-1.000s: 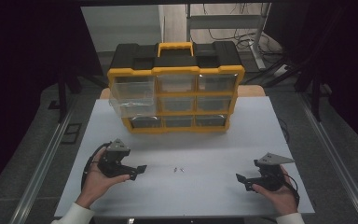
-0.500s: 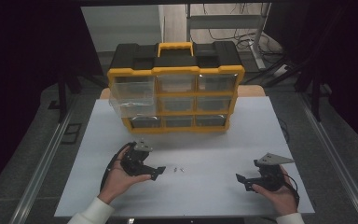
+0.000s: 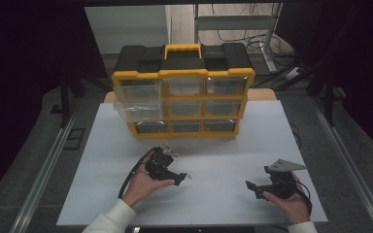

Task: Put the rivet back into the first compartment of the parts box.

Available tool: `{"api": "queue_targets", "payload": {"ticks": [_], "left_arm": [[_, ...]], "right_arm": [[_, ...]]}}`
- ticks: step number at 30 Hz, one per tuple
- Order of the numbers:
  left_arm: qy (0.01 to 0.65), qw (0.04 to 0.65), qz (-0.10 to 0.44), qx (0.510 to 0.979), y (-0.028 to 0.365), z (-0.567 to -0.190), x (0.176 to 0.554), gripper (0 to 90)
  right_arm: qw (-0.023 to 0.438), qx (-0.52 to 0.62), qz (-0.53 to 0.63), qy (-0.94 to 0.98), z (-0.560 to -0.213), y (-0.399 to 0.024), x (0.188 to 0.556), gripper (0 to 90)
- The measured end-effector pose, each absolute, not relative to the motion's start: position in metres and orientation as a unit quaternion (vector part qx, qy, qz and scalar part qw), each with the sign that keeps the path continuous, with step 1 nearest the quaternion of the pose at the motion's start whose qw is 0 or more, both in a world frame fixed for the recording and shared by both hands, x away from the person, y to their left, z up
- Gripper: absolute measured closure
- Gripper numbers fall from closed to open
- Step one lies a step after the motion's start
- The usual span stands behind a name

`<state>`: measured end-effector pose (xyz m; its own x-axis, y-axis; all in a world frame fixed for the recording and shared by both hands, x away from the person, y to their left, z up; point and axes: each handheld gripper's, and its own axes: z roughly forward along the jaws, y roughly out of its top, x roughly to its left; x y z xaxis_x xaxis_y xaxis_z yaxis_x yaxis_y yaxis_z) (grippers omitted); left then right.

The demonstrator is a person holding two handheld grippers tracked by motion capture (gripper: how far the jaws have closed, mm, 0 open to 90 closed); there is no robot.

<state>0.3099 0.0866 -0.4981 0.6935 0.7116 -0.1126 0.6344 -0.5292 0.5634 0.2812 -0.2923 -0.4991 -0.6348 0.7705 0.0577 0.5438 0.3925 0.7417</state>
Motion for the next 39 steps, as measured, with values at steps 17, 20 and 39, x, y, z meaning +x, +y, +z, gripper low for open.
{"api": "queue_targets", "payload": {"ticks": [17, 20, 39], "left_arm": [[0.364, 0.240, 0.073, 0.897, 0.063, -0.517, 0.314, 36.0], [0.362, 0.238, 0.069, 0.899, 0.062, -0.518, 0.314, 42.5], [0.346, 0.250, 0.039, 0.903, 0.063, -0.516, 0.314, 82.5]], "right_arm": [[0.149, 0.401, 0.378, 0.821, -0.499, -0.292, 0.281, 6.9], [0.149, 0.400, 0.377, 0.822, -0.499, -0.292, 0.281, 6.9], [0.150, 0.402, 0.377, 0.821, -0.499, -0.293, 0.281, 7.0]]}}
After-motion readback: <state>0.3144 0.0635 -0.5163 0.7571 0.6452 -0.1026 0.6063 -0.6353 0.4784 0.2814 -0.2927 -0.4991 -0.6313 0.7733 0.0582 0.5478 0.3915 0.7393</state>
